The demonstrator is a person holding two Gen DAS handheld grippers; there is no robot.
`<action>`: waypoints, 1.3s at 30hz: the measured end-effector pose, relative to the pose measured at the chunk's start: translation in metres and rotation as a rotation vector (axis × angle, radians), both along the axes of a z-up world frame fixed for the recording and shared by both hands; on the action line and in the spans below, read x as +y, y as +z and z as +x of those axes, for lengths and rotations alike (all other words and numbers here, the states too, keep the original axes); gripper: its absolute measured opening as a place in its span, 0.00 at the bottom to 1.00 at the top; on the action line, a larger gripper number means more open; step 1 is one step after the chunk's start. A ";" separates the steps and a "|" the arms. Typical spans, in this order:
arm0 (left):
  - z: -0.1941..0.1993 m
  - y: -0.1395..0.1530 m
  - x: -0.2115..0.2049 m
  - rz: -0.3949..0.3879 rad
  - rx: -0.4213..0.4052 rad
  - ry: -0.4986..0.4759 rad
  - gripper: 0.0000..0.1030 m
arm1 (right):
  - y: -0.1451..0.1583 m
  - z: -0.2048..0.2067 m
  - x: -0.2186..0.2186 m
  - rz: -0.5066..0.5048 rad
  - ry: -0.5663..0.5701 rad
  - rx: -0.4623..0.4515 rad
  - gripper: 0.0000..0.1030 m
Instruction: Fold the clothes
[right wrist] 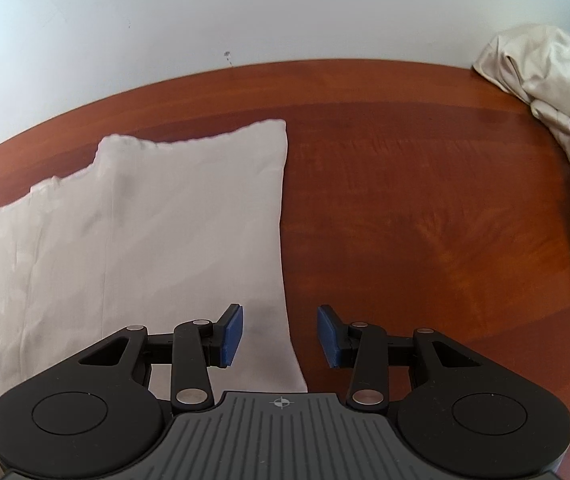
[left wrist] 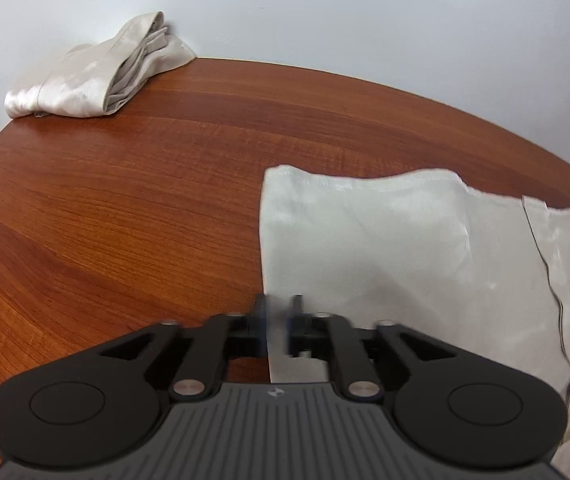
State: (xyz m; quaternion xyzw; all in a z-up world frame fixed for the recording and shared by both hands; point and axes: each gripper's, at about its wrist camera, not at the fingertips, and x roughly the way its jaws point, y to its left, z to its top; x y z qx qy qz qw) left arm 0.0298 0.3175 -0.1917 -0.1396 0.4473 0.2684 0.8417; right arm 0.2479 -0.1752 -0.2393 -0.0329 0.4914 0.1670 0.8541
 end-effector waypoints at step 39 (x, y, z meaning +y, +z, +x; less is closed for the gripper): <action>0.076 -0.015 0.044 -0.002 -0.032 0.009 0.03 | -0.003 0.129 0.039 0.040 0.047 -0.036 0.48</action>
